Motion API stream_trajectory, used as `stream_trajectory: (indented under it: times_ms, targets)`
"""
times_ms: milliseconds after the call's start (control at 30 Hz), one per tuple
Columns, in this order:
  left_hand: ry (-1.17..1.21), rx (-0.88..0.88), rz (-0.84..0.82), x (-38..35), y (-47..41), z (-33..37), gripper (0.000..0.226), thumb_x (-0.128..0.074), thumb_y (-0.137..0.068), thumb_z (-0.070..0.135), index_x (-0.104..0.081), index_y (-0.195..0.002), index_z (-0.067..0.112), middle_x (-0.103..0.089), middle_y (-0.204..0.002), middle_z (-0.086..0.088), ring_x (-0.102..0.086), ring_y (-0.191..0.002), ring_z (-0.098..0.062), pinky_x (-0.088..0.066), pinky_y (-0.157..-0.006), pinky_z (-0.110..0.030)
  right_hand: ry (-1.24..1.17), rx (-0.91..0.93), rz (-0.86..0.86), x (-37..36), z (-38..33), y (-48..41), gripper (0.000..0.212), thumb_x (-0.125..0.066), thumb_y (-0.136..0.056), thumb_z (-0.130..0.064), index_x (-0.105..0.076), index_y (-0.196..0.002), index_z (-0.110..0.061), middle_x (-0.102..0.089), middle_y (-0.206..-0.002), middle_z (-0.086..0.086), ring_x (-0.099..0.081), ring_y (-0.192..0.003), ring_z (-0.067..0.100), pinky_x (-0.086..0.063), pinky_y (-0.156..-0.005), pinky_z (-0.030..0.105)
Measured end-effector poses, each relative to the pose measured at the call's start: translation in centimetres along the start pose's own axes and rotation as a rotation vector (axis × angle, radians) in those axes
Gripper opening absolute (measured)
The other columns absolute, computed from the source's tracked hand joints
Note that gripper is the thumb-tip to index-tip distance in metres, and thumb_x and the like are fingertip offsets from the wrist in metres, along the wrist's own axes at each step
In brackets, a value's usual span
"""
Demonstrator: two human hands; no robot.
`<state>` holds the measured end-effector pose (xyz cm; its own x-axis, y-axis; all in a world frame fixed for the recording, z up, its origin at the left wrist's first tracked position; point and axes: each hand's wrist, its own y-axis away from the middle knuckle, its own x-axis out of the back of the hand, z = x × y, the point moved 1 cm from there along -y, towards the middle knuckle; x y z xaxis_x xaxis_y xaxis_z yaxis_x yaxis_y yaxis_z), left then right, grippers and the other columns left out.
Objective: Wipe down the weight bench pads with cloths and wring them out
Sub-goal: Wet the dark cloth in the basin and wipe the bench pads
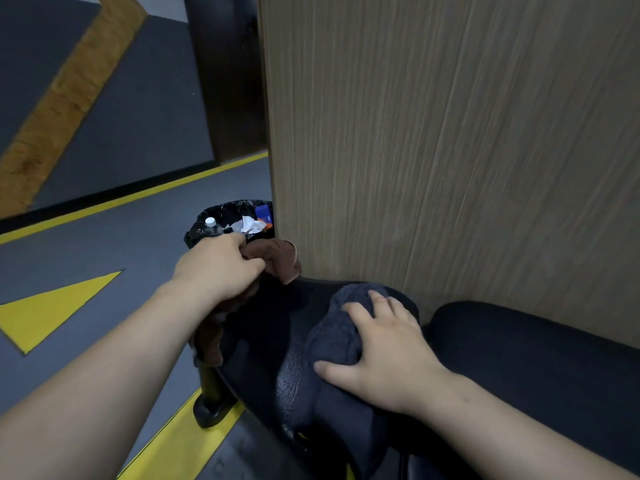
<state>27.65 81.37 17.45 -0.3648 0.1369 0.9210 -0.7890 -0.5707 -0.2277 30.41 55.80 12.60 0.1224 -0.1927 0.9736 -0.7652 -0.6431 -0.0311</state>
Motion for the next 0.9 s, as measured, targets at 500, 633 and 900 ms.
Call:
stream_trajectory:
  times_ms: [500, 633, 900]
  targets:
    - [0.031, 0.086, 0.012, 1.6, -0.4, 2.2, 0.022, -0.06, -0.08, 0.048, -0.054, -0.083, 0.028, -0.055, -0.086, 0.0, -0.047, -0.085, -0.026, -0.04, -0.069, -0.032, -0.791, 0.002, 0.151, 0.2, -6.9, -7.0, 0.091, -0.064, -0.081, -0.057, -0.016, -0.151, -0.023, -0.029, -0.158, 0.004, -0.017, -0.149, 0.027, -0.002, -0.121, 0.046]
    - [0.091, 0.04, -0.066, 1.4, 1.1, 6.5, 0.03, -0.058, -0.078, 0.053, -0.061, -0.088, 0.025, -0.065, -0.093, -0.001, -0.059, -0.092, -0.029, -0.051, -0.078, -0.035, -1.014, -0.095, 0.358, 3.9, -2.6, -5.1, 0.056, -0.049, -0.097, -0.044, -0.033, -0.149, -0.034, -0.042, -0.15, -0.004, -0.04, -0.136, 0.014, -0.026, -0.101, 0.025]
    - [-0.142, -0.237, -0.351, -3.6, 5.9, 14.6, 0.037, -0.045, -0.091, 0.015, -0.061, -0.124, 0.009, -0.062, -0.128, -0.013, -0.059, -0.118, -0.033, -0.048, -0.088, -0.036, -0.847, -0.176, 0.144, 2.3, 1.3, -3.3, 0.048, -0.031, -0.101, -0.051, -0.054, -0.138, -0.031, -0.043, -0.152, -0.005, -0.028, -0.146, 0.017, -0.016, -0.121, 0.041]
